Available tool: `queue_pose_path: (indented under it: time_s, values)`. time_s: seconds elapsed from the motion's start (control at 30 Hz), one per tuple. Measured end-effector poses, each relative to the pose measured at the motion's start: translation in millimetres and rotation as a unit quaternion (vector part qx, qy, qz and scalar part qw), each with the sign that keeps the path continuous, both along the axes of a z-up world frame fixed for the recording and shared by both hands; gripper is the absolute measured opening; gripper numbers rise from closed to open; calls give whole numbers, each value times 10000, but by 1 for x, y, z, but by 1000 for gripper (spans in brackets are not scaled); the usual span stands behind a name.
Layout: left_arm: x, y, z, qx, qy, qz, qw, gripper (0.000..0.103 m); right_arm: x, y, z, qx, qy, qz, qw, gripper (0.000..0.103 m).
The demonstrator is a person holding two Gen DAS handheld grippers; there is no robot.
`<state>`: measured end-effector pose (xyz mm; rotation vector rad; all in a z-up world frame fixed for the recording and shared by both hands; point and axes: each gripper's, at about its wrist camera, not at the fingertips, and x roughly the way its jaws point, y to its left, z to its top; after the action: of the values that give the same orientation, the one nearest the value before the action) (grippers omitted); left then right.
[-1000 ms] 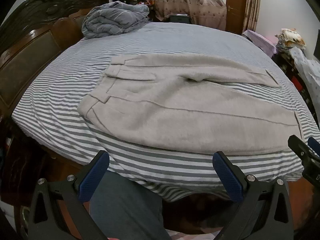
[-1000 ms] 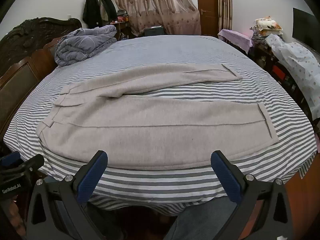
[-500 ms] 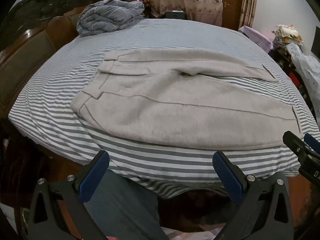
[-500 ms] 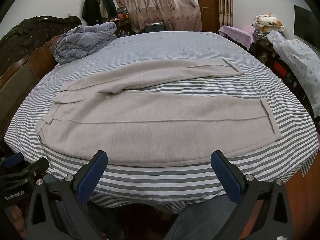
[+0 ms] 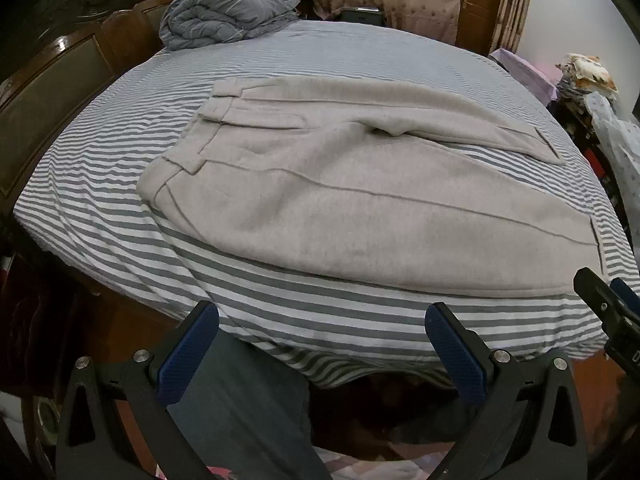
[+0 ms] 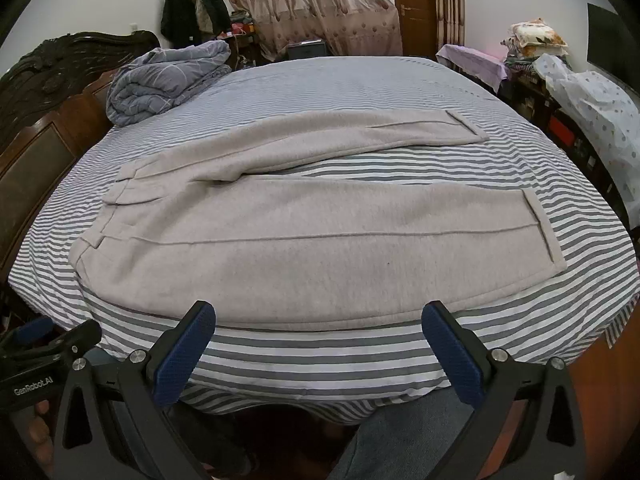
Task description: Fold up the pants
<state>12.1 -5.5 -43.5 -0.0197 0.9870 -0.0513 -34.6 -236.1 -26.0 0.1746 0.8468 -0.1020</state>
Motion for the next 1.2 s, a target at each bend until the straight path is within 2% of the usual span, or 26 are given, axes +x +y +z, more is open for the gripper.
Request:
queue_pose_path:
  time_s: [0.47,0.67,0.87,1.07,1.2]
  values:
    - [2,-9,2,44,-73,-242,9997,102,3,-6,-1,33,1,-44,10000,102]
    - [0,-14,5,267,-313,-413,9983,102,4,-9,-1,72,3,-77,9999,102]
    - [2,-11,4,149,-360,-339,9987,102,4,-11,-2,99,15,-102,9999,102]
    - [-1,-8,10,-75,-669,-292,9973,102,4,-15,-4,162,55,-142,9998,102]
    - [0,-7,10,-61,-597,-293,9978,102,4,-17,-4,175,50,-177,9997,102]
